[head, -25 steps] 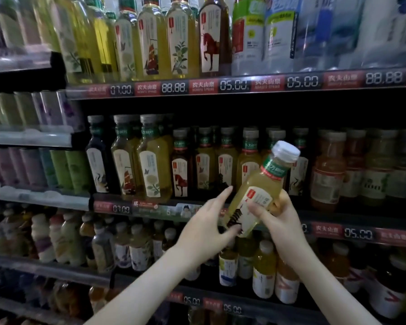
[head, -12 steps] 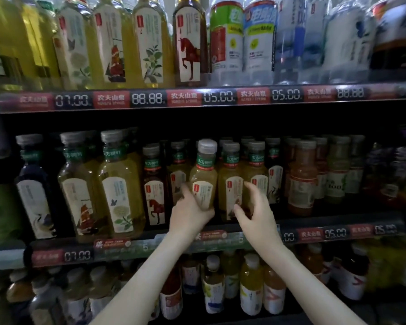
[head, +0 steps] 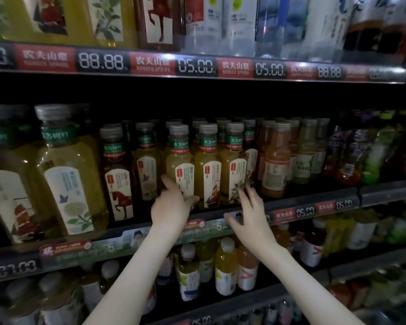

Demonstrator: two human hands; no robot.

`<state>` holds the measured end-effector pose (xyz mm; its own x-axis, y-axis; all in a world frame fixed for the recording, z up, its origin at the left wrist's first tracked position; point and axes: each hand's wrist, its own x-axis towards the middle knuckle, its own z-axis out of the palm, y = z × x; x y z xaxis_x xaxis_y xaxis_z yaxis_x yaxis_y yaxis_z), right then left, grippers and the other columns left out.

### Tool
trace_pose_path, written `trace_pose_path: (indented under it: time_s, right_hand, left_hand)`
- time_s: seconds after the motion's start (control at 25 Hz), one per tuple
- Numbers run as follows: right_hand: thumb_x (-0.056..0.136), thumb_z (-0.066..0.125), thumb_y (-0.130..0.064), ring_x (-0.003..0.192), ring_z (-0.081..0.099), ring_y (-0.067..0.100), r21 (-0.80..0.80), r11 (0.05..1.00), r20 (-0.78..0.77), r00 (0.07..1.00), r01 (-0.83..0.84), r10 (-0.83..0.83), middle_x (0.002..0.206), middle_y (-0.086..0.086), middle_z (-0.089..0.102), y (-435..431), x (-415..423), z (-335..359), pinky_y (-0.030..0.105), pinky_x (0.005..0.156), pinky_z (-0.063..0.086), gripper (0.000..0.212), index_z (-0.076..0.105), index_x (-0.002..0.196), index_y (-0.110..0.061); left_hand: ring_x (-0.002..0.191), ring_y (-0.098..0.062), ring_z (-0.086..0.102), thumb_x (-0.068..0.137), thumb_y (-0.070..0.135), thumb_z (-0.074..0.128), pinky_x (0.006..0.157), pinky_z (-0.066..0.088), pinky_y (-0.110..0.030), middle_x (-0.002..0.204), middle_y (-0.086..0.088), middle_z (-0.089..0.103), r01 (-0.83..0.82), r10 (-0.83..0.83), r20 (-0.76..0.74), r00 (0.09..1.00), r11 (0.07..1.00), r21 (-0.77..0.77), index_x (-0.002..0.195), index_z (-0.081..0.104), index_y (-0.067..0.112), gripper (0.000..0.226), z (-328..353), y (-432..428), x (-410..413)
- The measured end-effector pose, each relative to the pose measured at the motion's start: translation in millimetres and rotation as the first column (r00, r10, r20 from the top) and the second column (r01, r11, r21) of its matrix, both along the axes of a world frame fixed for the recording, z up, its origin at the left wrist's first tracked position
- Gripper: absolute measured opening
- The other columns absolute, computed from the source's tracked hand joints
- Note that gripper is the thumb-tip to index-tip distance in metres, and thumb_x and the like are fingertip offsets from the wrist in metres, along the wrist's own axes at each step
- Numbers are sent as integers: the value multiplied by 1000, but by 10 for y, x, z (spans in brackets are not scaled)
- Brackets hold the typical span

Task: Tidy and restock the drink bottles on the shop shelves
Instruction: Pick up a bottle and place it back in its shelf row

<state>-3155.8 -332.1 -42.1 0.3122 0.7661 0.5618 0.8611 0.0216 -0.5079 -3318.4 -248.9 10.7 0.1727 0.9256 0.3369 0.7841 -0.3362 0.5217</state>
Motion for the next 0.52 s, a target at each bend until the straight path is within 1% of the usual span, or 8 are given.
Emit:
trace_pose_path:
  time_s: [0.08,0.12,0.2,0.28,0.36,0.4,0.44,0.52]
  right_hand:
    - [92,61,-30,145,12,27,-14,1000,76,997,6,-5,156,10,22,-11,-27,-140,43,120,5,70,26,149,-8]
    - [93,58,-30,146,10,26,-5,1000,92,996,8,-8,156,10,22,-37,-54,-209,44,120,2,68,26,149,-8]
    - [95,52,-30,146,4,21,43,999,118,993,18,-23,157,10,19,-80,-123,-356,45,119,1,65,24,150,-9]
    - [94,45,-32,147,-1,21,90,996,149,988,26,-40,158,12,15,-143,-228,-486,44,119,2,65,22,151,-10]
    - [94,41,-31,148,-1,22,88,996,165,986,-32,17,159,13,14,-253,-329,-726,44,120,3,65,20,151,-10]
    - [94,40,-28,148,1,21,64,995,162,984,-78,67,159,12,15,-337,-370,-898,43,120,4,63,20,151,-10]
    - [95,41,-26,148,3,20,35,992,153,981,-123,117,158,11,17,-433,-394,-1091,43,120,7,62,21,151,-10]
    - [94,41,-21,147,11,19,-61,977,100,972,-206,211,156,10,23,-681,-382,-1610,42,119,15,59,25,150,-10]
  left_hand:
    - [111,-34,56,89,47,56,78,49,-39,129,-20,50,-46,53,-54,997,991,124,147,6,0,90,-108,-132,-19]
    - [113,-36,54,90,41,57,84,49,-42,131,-22,49,-33,42,-39,998,977,212,146,13,-2,84,-203,-205,-32]
    - [117,-39,52,91,28,57,98,43,-48,130,-25,50,7,9,-32,999,892,451,141,33,-3,64,-476,-336,-32]
    - [128,-38,43,91,25,49,110,29,-54,136,-24,47,75,-21,-99,995,809,583,139,42,1,54,-776,-468,-36]
    - [139,-37,30,92,24,42,114,17,-56,146,-23,37,148,-39,-199,979,806,573,142,39,5,54,-1128,-680,-13]
    - [141,-36,25,93,24,40,114,16,-56,149,-22,33,185,-60,-241,969,822,539,144,37,6,54,-1332,-817,3]
    - [141,-36,24,94,23,38,114,19,-56,150,-22,31,210,-83,-265,961,843,496,144,36,7,53,-1549,-953,9]
    - [139,-36,30,92,21,38,111,28,-54,148,-23,33,258,-150,-308,940,901,348,142,38,6,52,-2082,-1244,5]
